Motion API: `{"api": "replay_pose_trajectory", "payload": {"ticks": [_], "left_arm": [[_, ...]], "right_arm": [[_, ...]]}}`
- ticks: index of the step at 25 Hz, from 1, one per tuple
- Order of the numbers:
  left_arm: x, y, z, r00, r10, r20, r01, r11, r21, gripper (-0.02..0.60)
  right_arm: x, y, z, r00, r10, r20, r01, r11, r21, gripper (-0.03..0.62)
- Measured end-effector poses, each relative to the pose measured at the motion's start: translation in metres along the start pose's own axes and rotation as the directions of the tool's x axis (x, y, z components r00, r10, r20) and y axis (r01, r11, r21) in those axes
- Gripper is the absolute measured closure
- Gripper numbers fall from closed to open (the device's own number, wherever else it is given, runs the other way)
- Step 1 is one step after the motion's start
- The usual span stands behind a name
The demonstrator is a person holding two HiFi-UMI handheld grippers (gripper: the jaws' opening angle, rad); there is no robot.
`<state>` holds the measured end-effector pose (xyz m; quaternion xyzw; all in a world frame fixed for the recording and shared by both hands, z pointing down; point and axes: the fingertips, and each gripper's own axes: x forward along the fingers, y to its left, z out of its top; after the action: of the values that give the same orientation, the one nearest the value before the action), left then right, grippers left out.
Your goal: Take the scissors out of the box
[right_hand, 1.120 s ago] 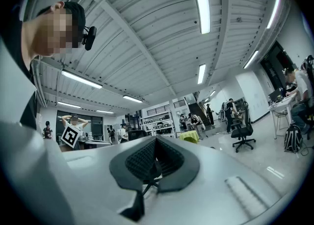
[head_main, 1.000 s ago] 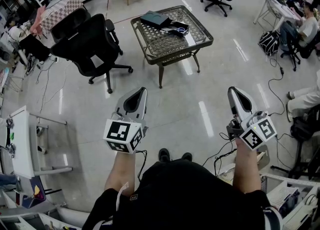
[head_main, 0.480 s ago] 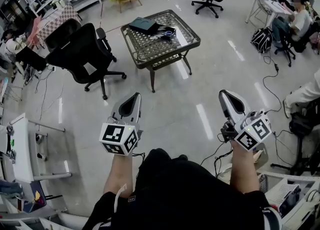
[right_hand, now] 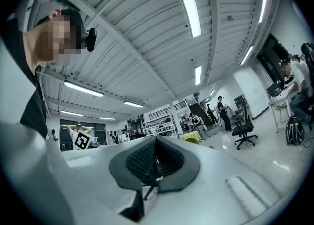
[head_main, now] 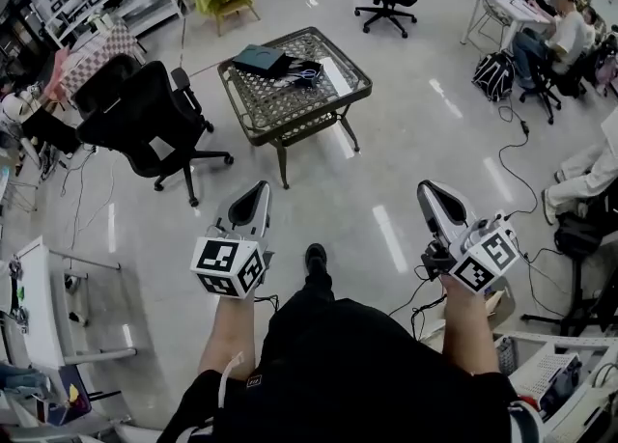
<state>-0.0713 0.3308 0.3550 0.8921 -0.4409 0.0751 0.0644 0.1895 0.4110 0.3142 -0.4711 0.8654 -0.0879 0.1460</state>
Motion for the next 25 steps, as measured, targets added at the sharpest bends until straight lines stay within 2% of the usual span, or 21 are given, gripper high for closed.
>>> {"api": "replay_pose_trajectory", "payload": {"ticks": [6, 10, 17, 25], "left_arm": [[0.045, 0.019, 0.003, 1.0, -0.017, 0.023, 0.017, 1.0, -0.026, 0.577], [0.08, 0.043, 0.0, 0.999, -0.041, 0.008, 0.042, 0.998, -0.048, 0.577], [0.138, 0.108, 0.008, 0.999, -0.038, -0.007, 0.038, 0.997, -0.07, 0.577], [0.185, 0.178, 0.015, 0.999, -0.044, -0.019, 0.043, 0.996, -0.076, 0.577]], "right_arm": [[0.028, -0.032, -0.001, 0.999, -0.031, -0.022, 0.031, 1.0, -0.001, 0.582], [0.06, -0.054, 0.0, 0.998, -0.05, -0.041, 0.049, 0.999, -0.012, 0.582], [0.143, -0.092, 0.004, 0.994, -0.066, -0.089, 0.063, 0.998, -0.027, 0.58], [0.248, -0.11, -0.017, 0.989, -0.017, -0.144, 0.015, 1.0, -0.014, 0.58]]}}
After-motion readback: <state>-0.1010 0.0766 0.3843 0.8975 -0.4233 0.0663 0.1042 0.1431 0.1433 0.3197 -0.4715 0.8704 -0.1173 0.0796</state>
